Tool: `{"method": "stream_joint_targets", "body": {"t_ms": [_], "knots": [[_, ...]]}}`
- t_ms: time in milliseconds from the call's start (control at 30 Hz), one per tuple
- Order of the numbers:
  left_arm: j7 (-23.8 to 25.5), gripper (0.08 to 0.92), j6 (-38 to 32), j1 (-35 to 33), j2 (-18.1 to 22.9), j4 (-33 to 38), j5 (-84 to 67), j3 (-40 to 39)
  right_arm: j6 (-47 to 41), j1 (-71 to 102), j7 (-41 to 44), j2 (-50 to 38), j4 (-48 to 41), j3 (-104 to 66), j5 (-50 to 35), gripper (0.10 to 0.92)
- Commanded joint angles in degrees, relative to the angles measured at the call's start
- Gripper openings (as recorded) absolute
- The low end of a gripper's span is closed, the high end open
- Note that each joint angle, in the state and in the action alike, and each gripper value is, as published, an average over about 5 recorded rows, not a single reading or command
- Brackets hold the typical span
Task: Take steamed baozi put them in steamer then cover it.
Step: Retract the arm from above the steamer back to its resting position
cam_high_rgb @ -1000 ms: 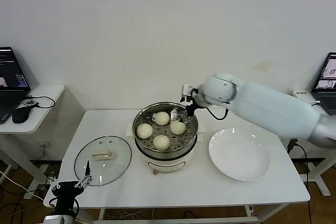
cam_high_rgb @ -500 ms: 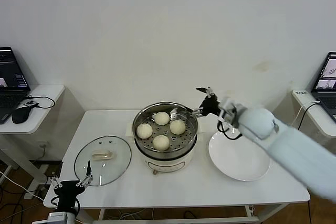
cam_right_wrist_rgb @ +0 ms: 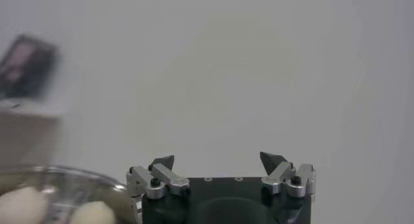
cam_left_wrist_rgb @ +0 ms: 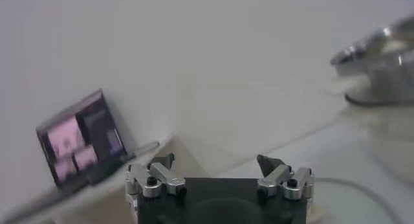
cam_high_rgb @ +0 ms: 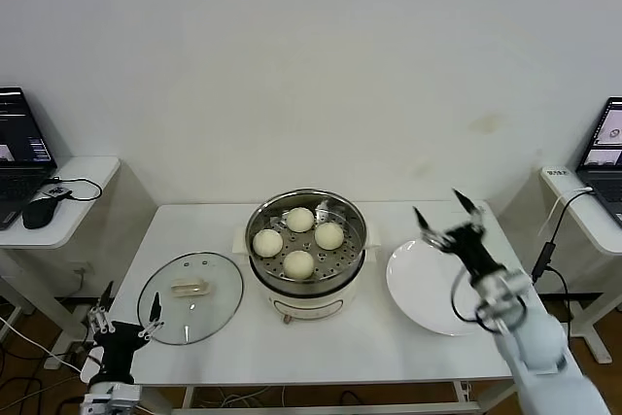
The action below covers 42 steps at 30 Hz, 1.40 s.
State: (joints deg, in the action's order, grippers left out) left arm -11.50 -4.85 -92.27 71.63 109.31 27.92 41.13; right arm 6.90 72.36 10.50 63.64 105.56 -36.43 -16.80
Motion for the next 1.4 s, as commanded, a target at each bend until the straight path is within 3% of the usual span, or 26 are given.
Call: {"method": "stream_joint_targets", "body": {"t_ms": [33,600,1400], "knots": [[2.1,0.823,-0.9,3.1,-5.3,-6.7,38.6,0.3,7.0,17.4,1.1,12.4,1.6,-17.4,1.9,0.823],[6.7,0.823,-0.3,11.5,-7.7,-14.2,46.0,-5.0,6.5,18.5,0.2,14.8,0.3,-18.2,1.5,0.823],[5.9,0.823,-1.0,24.1,-6.3,-27.3,46.0,-10.3,7.8,21.4,1.3,16.5,-0.2,-19.8,3.3,0.823]]}}
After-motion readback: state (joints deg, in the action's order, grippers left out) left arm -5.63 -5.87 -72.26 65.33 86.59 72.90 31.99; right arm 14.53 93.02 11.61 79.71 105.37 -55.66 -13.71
